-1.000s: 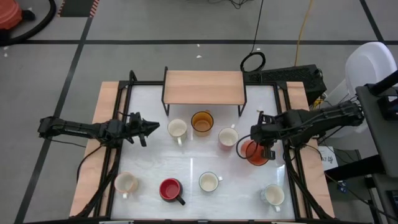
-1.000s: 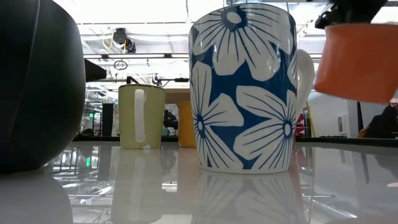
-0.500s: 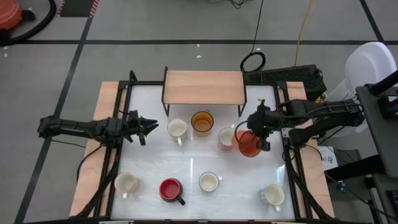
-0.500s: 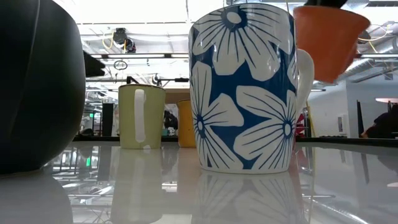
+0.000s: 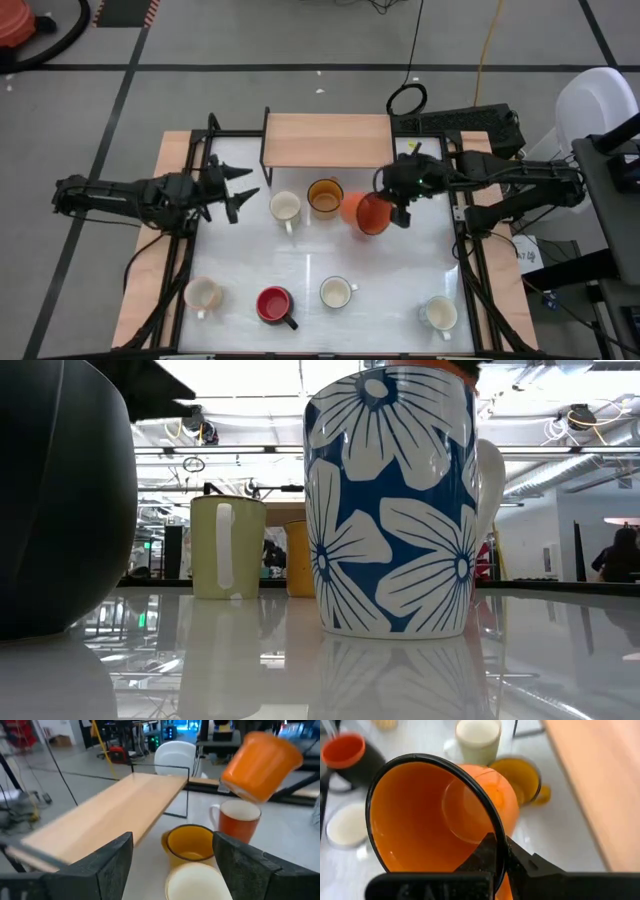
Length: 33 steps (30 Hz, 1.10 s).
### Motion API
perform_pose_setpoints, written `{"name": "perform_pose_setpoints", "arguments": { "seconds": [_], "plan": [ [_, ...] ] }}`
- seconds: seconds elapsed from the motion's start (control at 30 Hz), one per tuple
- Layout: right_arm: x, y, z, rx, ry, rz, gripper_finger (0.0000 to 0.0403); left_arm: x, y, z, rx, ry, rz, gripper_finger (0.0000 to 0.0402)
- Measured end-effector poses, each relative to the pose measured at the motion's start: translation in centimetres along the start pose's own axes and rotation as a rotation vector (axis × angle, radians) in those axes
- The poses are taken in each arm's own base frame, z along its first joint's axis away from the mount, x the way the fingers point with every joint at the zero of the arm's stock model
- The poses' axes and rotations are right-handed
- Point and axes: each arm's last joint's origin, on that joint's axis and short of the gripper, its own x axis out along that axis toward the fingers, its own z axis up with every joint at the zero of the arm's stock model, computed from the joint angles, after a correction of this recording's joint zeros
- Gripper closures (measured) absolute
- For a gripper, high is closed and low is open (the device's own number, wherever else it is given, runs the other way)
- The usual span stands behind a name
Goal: Place coffee mugs
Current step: Put the orange mug on the shelf
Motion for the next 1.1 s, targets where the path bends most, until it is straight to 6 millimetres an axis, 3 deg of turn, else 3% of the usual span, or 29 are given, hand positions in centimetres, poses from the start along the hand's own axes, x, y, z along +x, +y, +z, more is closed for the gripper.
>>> {"name": "perform_pose_setpoints", "arguments": {
  "seconds": [0.47,0.83,1.1],
  "plan": [
    [0.1,-3.5,3.8,-0.051,-0.332,-0.109,0.0399,4.7,-2.4,4.0,0.272,0.084,-0.023,0.0124],
    [3.5,-6.6,4.3,-0.050,-0.255,-0.204,0.0399,7.6,-3.5,8.7,0.571,0.142,-0.058,0.0124],
    [5.1,-7.3,5.0,-0.048,-0.220,-0.209,0.0399,11.8,-4.5,9.6,0.803,0.287,-0.092,0.0173]
  ]
}}
